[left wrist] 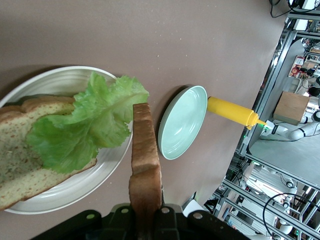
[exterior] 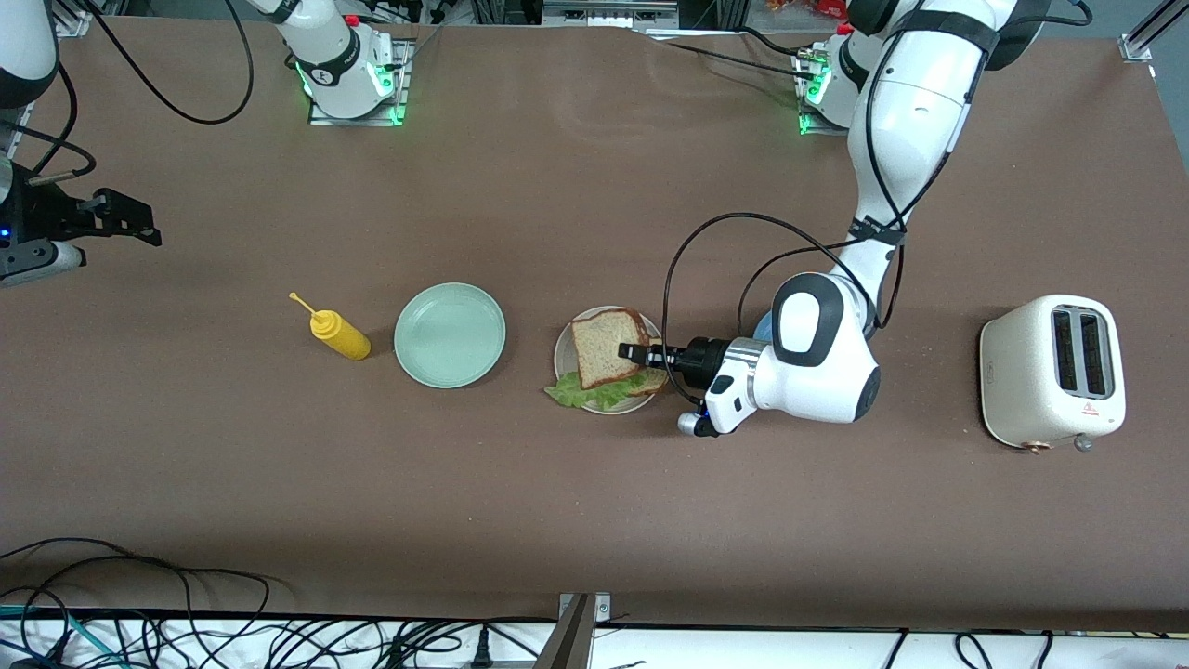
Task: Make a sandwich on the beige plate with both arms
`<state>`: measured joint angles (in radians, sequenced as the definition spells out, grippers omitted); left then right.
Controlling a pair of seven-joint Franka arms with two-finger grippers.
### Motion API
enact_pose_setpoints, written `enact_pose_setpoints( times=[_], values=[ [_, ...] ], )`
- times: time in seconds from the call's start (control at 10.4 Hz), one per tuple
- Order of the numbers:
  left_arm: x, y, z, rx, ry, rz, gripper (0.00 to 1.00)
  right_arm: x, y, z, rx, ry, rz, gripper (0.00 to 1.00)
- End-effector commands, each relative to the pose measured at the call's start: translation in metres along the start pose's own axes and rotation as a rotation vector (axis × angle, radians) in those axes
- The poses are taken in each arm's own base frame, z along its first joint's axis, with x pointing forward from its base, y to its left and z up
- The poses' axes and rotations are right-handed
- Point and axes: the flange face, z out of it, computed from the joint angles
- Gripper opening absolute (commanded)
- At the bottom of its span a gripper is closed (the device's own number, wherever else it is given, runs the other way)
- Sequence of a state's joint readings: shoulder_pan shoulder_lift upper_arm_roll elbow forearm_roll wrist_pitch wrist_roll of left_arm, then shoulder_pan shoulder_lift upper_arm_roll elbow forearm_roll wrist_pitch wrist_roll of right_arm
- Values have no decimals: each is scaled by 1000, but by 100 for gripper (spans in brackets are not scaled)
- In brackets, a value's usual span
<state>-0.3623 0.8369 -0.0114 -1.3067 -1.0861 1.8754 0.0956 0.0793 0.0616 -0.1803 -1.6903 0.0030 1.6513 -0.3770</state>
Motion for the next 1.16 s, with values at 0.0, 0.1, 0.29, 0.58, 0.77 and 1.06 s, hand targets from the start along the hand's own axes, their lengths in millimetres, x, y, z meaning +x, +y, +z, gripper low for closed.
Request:
enact_pose_setpoints(
  times=[0.0,0.1,0.29,0.58,0.77,1.06],
  values=[
    [2,1,6,-11,4,-1,0,-12,-3,-13,-2,30,93,100],
    [2,-1,14,-4,-5,-1,0,-9,-10,-17,-6,37,126,100],
    [3,-6,17,2,-9,-3,0,-7,-24,-21,-3,33,241,100],
    [5,-17,21,26,-15,24,0,3,-71,-30,-44,8,354,100],
    [9,-27,17,33,-13,42,6,18,-88,-26,-58,59,346,100],
    [13,-40,13,44,-5,54,81,26,-90,-16,-52,58,359,100]
  ],
)
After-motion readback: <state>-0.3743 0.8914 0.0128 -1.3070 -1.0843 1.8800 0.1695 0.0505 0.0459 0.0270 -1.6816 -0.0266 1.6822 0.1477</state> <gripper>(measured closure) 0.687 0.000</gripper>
